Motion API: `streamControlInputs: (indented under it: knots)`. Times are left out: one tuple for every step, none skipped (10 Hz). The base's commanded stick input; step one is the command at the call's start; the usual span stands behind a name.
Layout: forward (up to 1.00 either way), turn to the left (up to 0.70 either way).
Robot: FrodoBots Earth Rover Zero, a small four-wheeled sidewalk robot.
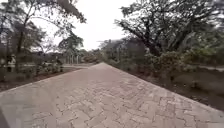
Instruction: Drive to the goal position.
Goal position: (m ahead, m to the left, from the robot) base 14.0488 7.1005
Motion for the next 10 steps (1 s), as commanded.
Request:
streamControlInputs:
  knots:
    - [0.70,0.00]
    - [0.70,0.00]
    - [0.70,0.00]
    - [0.70,0.00]
    - [0.70,0.00]
    - [0.70,0.00]
    - [0.70,0.00]
    - [0.70,0.00]
    - [0.70,0.00]
    - [0.70,0.00]
